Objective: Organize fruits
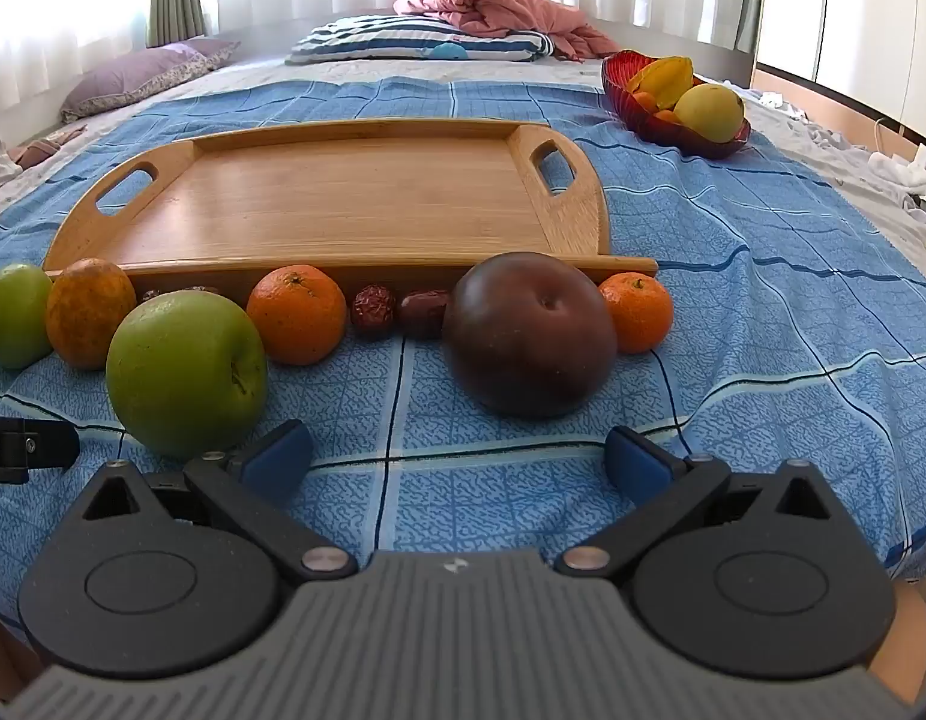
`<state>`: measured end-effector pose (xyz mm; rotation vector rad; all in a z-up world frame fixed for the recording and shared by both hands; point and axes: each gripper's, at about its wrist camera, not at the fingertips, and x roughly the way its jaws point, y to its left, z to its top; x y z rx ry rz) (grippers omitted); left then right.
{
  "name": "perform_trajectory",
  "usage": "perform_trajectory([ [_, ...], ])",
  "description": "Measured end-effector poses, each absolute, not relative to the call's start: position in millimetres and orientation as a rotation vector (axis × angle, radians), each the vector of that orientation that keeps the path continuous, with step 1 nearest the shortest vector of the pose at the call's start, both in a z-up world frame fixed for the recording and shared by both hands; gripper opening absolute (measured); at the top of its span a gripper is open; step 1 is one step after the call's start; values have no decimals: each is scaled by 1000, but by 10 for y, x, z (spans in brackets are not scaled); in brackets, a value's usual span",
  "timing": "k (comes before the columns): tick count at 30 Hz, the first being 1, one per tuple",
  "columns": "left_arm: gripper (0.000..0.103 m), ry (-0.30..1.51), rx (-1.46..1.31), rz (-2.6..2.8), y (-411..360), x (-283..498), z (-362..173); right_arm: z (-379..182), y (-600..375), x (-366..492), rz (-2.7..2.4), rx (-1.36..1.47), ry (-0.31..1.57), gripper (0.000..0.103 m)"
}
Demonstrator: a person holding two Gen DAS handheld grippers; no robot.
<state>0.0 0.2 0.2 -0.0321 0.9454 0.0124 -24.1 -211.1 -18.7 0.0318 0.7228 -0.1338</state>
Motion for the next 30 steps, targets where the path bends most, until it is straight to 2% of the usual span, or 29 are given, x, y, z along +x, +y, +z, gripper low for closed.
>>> perform_trajectory([
  [30, 103, 930, -36, 7, 22, -2, 8, -202, -2105, -262, -134, 32, 710, 103],
])
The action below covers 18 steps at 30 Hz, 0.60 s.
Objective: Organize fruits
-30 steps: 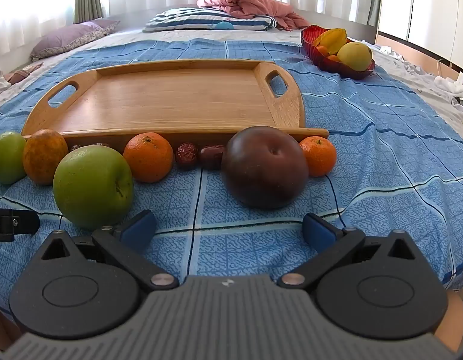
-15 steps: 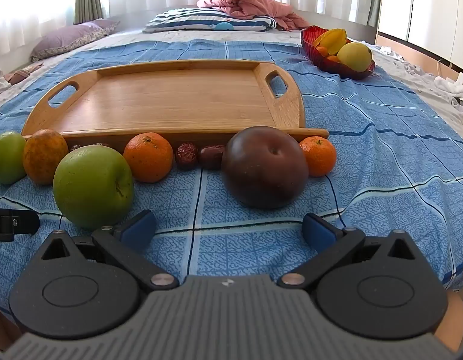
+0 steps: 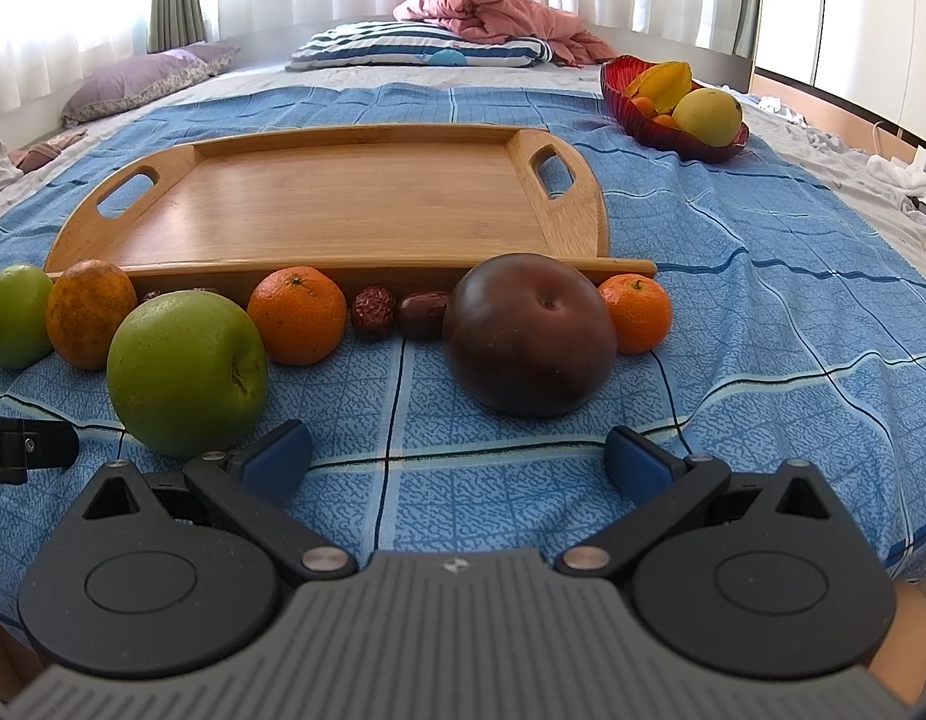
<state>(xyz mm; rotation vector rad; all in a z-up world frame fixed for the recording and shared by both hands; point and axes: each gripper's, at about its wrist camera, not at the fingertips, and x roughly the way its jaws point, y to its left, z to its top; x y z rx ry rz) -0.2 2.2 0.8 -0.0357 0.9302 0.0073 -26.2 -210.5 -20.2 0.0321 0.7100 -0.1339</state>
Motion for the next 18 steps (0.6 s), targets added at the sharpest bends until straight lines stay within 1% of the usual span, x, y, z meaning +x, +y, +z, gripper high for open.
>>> perform_trajectory([
  [8, 103, 853, -20, -13, 40, -103, -24, -276, -2088, -442, -133, 15, 620, 103],
  [14, 103, 754, -10, -20, 59, -133, -99, -340, -2042, -481, -158, 7, 541, 103],
  [18, 103, 736, -14, -11, 28, -159, -102, -360, -2064, -522, -145, 18, 505, 103],
])
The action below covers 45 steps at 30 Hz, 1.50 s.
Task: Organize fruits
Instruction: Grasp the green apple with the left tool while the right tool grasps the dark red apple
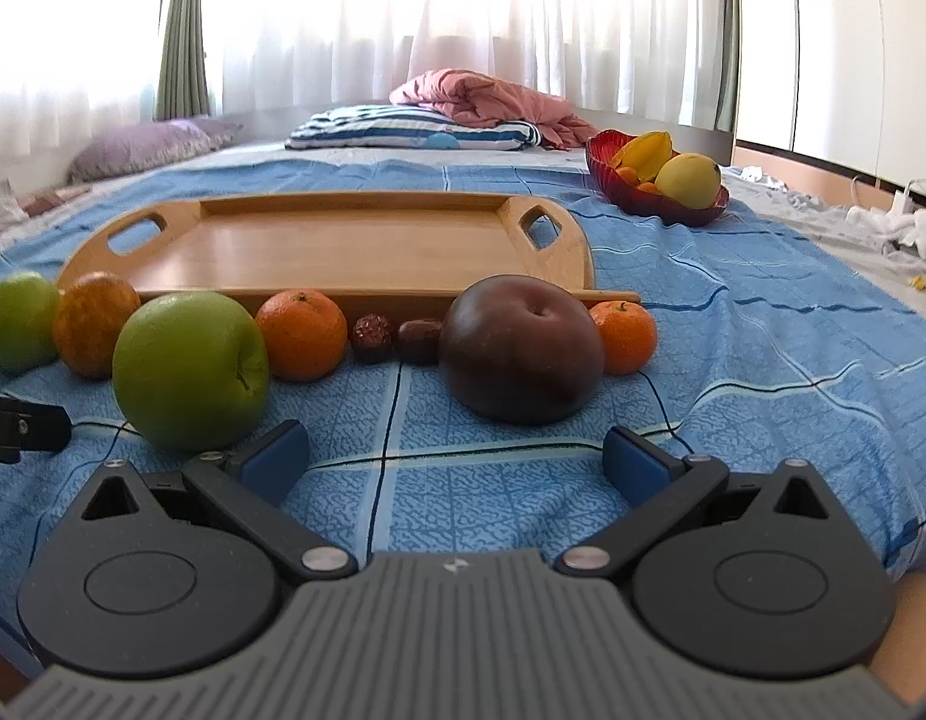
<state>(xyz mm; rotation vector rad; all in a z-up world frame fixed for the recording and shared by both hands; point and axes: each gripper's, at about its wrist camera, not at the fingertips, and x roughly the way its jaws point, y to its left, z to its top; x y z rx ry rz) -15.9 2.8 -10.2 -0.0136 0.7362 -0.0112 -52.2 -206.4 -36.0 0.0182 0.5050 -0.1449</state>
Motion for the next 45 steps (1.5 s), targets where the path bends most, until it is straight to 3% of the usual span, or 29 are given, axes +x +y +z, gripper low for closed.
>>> perform_trajectory([
  [15, 103, 601, -110, 19, 289, -277, 216, -143, -2366, -641, -119, 129, 461, 98],
  [33, 102, 607, -77, 36, 348, 104, 142, -78, -2538, -326, -121, 179, 493, 90],
  [38, 96, 624, -102, 18, 364, 155, 92, -104, -2519, -287, -129, 181, 505, 87],
  [42, 83, 642, -132, 9, 397, 196, 76, -124, -2513, -270, -138, 180, 512, 84],
  [45, 79, 656, -153, 4, 405, 218, 43, -145, -2517, -254, -143, 177, 517, 83],
])
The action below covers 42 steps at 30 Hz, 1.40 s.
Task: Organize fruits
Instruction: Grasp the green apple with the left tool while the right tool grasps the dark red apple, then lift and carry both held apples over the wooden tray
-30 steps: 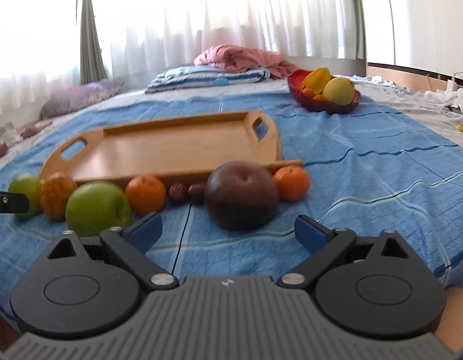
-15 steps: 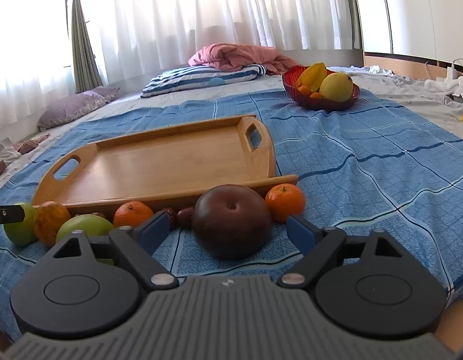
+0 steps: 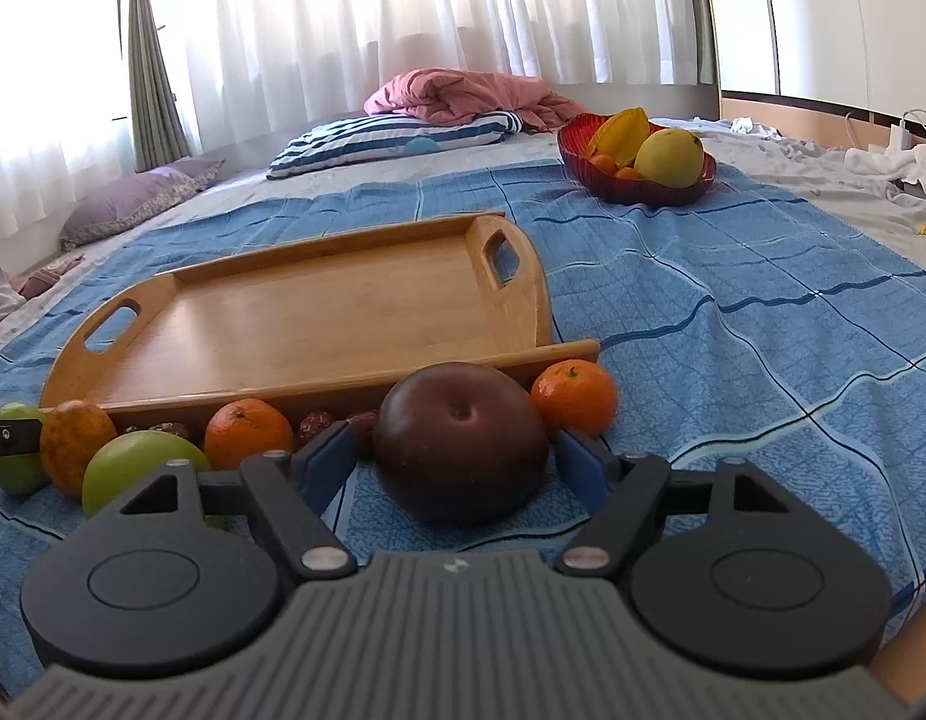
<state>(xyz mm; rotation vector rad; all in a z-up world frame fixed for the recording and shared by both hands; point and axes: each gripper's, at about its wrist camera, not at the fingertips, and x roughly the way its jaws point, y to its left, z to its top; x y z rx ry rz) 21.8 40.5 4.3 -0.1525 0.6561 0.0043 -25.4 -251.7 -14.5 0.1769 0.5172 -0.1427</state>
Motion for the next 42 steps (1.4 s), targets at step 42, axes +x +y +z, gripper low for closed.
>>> perform_trajectory([
  [42, 54, 588, -84, -33, 178, 47, 421, 110, -2601, -350, -61, 181, 447, 65],
])
